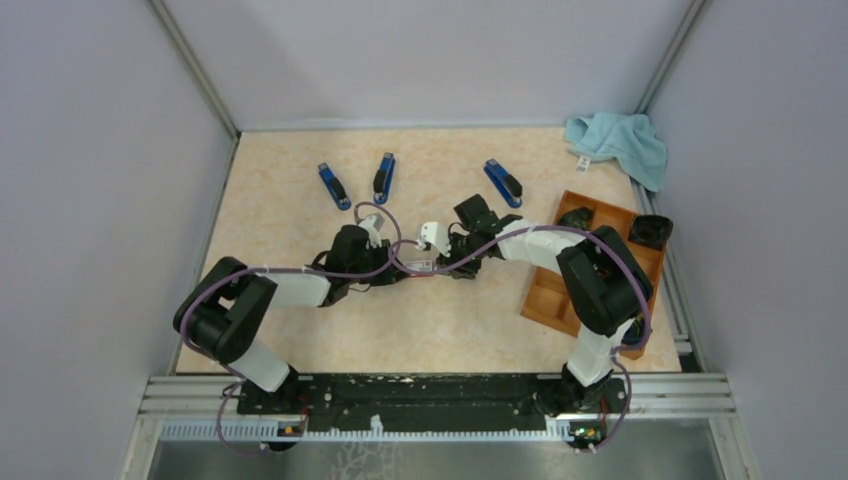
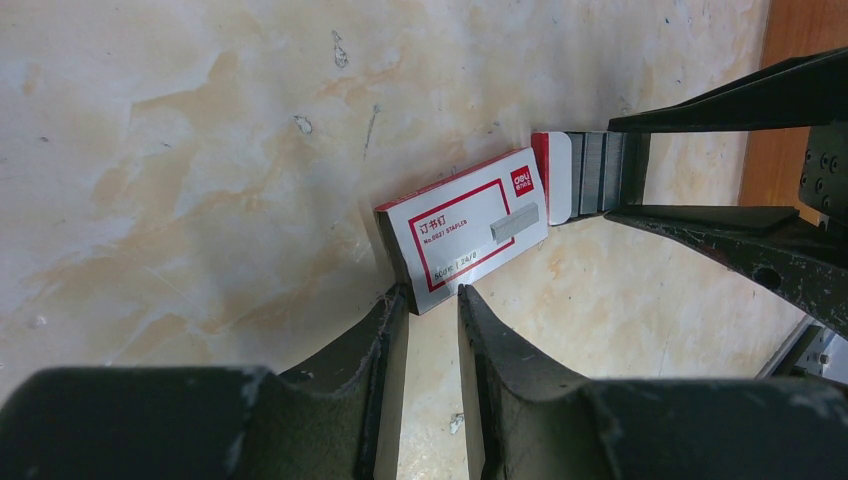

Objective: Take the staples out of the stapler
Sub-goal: Close the staple box at the center of the board.

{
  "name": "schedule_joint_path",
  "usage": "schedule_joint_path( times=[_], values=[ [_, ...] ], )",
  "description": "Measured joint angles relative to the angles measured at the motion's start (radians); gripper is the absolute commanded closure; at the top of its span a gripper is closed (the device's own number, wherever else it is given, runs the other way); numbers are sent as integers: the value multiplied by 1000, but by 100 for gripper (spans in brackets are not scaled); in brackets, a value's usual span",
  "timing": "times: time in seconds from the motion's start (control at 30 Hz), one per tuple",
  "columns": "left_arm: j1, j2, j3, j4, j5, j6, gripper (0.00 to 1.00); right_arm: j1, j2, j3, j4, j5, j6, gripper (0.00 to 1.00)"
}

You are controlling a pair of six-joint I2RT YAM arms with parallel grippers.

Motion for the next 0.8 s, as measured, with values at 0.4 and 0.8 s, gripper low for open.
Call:
schedule_joint_path(
  times=[0.4, 0.8],
  values=[
    [2, 3, 10, -14, 9, 1, 68, 7, 0, 0, 2, -1, 4, 65],
    [6, 5, 12, -16, 16, 1, 68, 16, 1, 1, 9, -1, 4, 65]
  ],
)
